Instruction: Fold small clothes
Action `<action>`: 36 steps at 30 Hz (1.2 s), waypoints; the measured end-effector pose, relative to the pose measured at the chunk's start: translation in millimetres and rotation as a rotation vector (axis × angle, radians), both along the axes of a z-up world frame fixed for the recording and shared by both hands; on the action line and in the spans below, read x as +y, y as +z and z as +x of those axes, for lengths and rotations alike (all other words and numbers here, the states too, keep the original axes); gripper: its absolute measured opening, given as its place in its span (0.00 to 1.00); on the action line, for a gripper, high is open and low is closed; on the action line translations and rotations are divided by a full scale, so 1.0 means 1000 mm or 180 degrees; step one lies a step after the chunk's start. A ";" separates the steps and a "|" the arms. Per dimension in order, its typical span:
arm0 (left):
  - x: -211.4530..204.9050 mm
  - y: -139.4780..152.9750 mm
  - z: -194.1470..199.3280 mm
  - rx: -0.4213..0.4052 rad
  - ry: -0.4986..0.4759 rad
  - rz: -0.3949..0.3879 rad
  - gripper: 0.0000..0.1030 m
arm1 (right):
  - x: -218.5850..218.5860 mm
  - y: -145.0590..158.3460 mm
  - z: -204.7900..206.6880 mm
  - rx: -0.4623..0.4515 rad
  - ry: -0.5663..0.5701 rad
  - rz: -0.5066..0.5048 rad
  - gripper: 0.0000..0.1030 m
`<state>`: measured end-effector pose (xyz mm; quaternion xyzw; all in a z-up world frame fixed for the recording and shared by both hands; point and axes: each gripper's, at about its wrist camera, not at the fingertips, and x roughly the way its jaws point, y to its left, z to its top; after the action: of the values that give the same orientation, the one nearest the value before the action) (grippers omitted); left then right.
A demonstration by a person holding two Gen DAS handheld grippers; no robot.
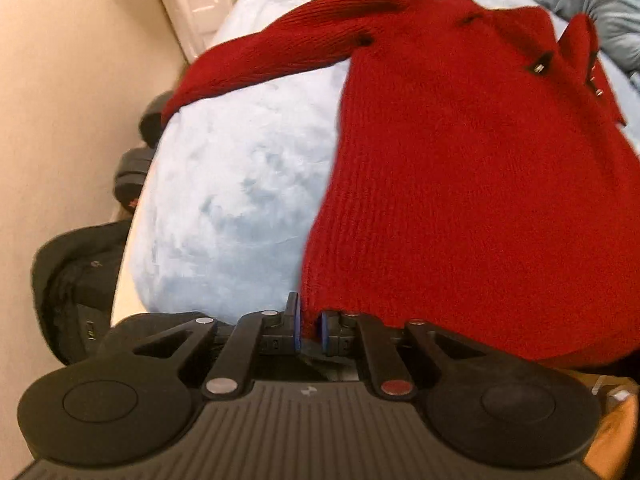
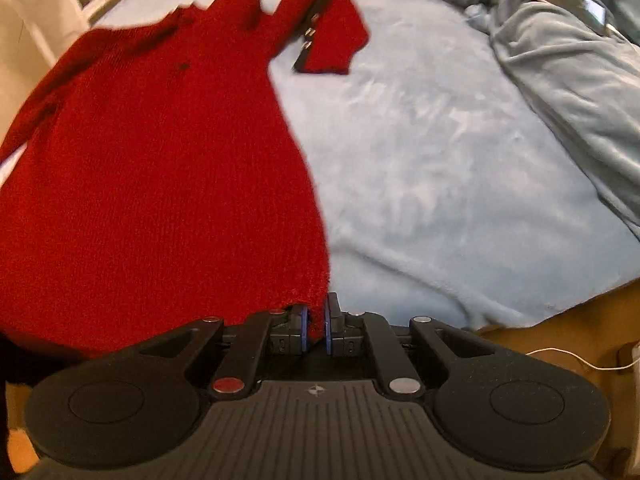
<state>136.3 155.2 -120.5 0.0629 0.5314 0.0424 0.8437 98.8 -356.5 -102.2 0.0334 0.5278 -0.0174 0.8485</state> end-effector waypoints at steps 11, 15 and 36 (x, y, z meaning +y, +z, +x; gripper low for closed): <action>0.024 0.080 -0.014 -0.0847 0.0282 -0.0004 1.00 | -0.029 0.071 0.029 -0.0443 0.0001 -0.0071 0.45; -0.004 0.096 0.019 -0.0932 0.0236 -0.0183 1.00 | -0.020 0.050 0.117 -0.0875 -0.0035 -0.0246 0.47; -0.067 0.093 0.086 -0.0698 0.0133 -0.0208 1.00 | -0.082 0.062 0.243 -0.1386 -0.0370 0.0207 0.07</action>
<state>222.5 88.4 -27.5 0.0193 0.4382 0.0492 0.8973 341.8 -438.9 -40.2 0.0942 0.3297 -0.0416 0.9384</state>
